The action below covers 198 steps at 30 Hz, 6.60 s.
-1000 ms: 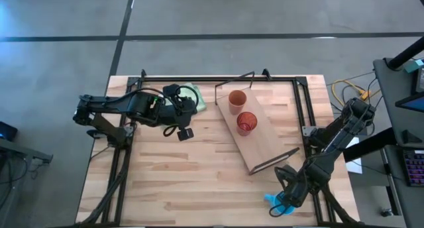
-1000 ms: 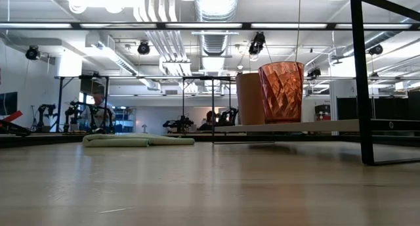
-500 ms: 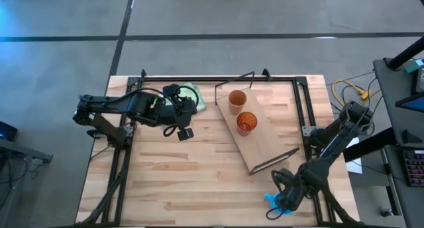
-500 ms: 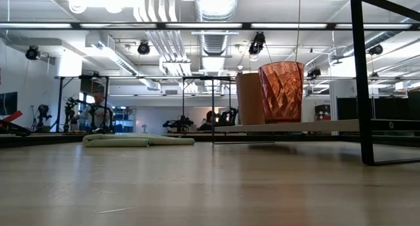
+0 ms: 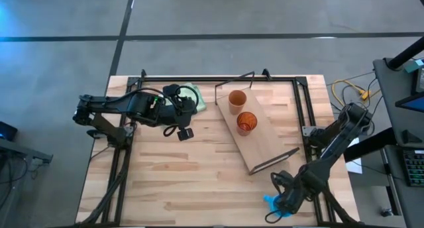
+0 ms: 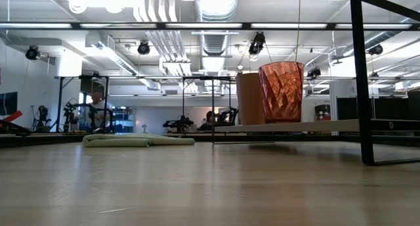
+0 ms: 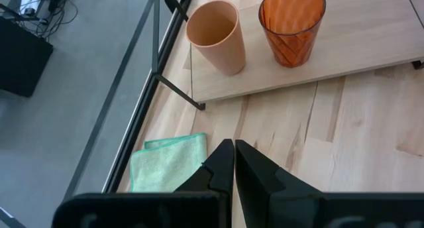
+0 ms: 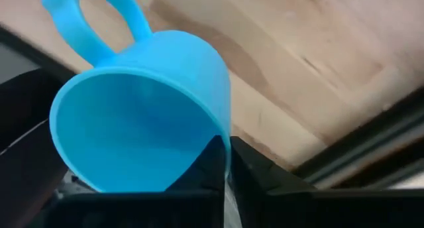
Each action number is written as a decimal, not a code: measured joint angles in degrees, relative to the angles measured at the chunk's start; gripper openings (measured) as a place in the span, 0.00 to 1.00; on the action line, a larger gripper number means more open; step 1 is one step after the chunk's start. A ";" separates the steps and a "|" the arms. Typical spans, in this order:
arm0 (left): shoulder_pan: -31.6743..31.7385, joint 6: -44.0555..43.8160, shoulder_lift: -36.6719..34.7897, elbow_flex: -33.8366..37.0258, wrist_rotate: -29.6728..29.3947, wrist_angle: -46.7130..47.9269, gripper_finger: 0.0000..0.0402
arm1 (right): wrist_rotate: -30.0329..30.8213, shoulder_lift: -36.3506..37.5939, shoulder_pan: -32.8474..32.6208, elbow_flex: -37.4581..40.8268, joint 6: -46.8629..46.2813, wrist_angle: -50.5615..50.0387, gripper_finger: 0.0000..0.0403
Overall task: Stack small to large cups/mugs on shelf
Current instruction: Put the blue mug on the shelf, then return to Home Position
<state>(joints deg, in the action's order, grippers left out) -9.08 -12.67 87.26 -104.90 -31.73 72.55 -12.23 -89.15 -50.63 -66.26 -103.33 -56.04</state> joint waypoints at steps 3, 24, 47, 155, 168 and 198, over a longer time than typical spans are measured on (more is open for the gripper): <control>0.00 0.00 0.00 0.00 0.00 0.00 0.00 | 0.09 0.24 0.58 -5.17 0.08 -6.27 0.03; 0.00 -0.55 0.00 0.00 0.02 -0.04 0.00 | 31.96 3.06 7.94 -33.76 13.98 -33.90 0.02; 0.00 -2.05 0.00 0.00 2.05 -0.01 0.00 | 34.06 13.89 33.78 -27.36 50.48 -34.03 0.02; 0.07 -6.41 0.00 0.11 1.92 -4.50 0.00 | 10.30 6.45 41.90 -2.51 62.07 -17.67 0.02; 0.07 -6.40 0.00 0.15 2.03 -4.46 0.00 | 10.11 6.44 41.90 -1.45 60.04 -16.99 0.02; 0.07 -6.40 0.02 -0.04 1.77 -4.35 0.00 | 10.78 6.96 41.85 -16.12 59.90 -20.51 0.15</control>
<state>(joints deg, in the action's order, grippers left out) -9.02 -19.07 87.29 -104.94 -29.95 68.20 -1.45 -82.19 -8.77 -82.38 -43.43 -76.56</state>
